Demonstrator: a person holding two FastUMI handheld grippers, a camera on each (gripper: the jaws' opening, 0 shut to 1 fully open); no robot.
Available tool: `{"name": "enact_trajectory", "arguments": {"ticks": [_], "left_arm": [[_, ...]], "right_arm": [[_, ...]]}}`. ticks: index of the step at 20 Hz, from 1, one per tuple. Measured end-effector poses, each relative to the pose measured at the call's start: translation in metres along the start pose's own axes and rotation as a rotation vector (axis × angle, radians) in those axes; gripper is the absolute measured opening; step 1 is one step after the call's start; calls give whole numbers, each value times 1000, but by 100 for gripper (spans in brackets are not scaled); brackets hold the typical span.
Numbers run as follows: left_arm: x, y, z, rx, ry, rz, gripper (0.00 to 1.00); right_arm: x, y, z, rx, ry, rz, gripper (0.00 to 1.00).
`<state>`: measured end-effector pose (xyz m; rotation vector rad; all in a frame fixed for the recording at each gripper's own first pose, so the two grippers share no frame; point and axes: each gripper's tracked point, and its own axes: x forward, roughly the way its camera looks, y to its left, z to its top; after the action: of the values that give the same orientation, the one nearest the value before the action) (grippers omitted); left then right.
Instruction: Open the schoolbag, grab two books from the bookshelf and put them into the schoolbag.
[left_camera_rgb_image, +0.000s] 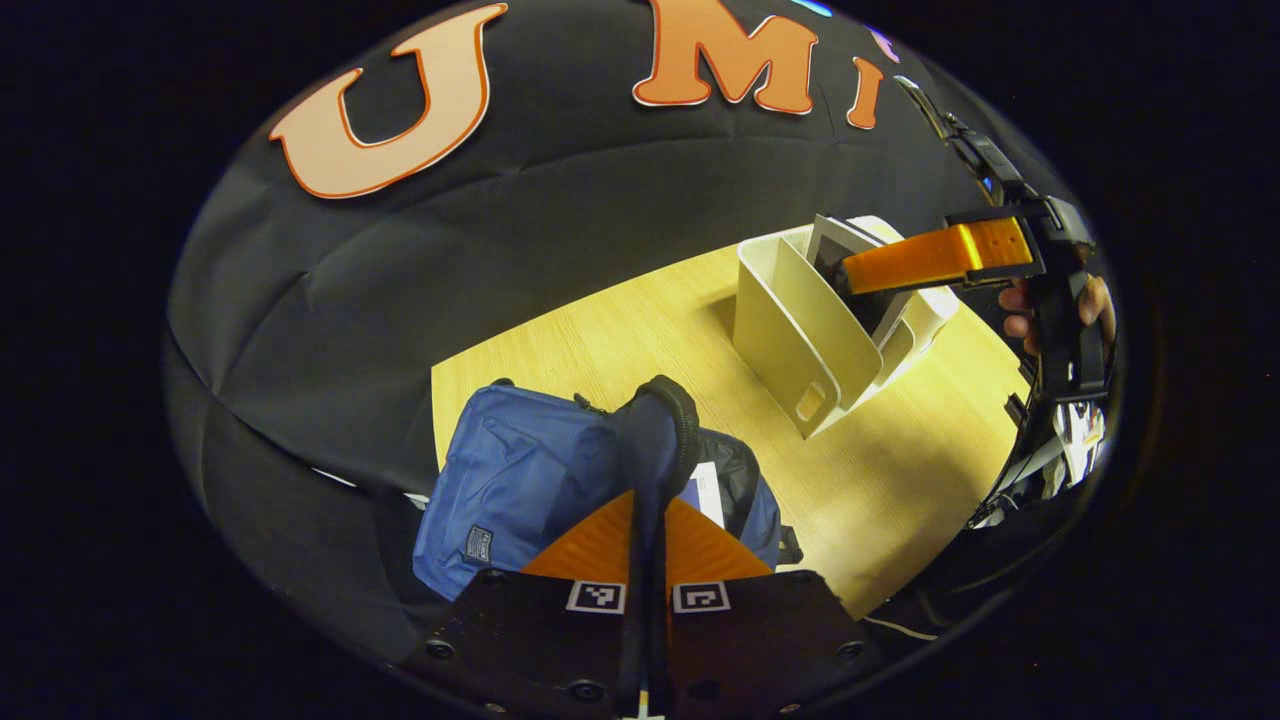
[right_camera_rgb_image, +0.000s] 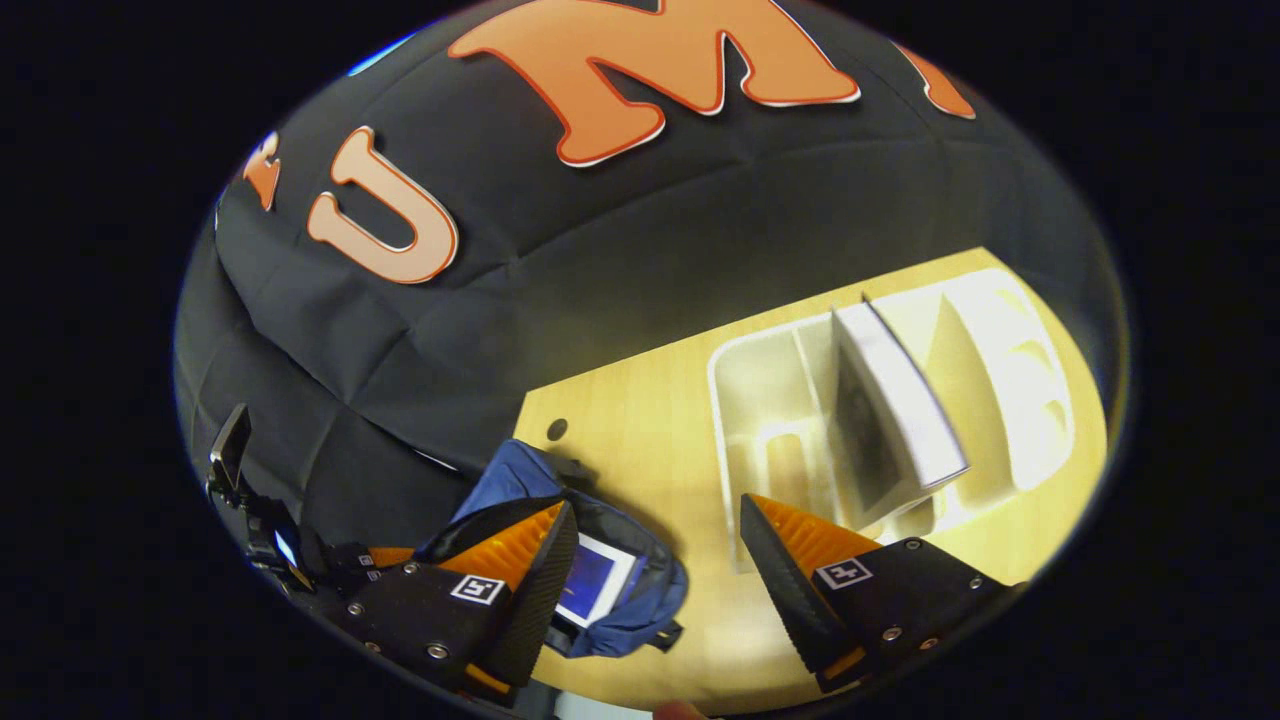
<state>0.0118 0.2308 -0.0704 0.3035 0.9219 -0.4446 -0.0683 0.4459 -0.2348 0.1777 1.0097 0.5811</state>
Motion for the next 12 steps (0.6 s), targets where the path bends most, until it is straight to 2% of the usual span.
{"name": "enact_trajectory", "arguments": {"ticks": [4, 6, 8, 12], "left_arm": [[2, -2, -4, -24, -5, 0, 3], [2, -2, -6, -37, -6, -1, 3], [2, -5, -8, -45, -8, -4, 3], [6, -12, -14, -52, -6, -11, 4]], "right_arm": [[-13, -16, 24, -94, 22, -70, 97], [-19, -30, 39, -176, 30, -132, 97], [-20, -55, 43, -217, 92, -191, 97], [-14, -76, 38, -219, 211, -227, 97]]}}
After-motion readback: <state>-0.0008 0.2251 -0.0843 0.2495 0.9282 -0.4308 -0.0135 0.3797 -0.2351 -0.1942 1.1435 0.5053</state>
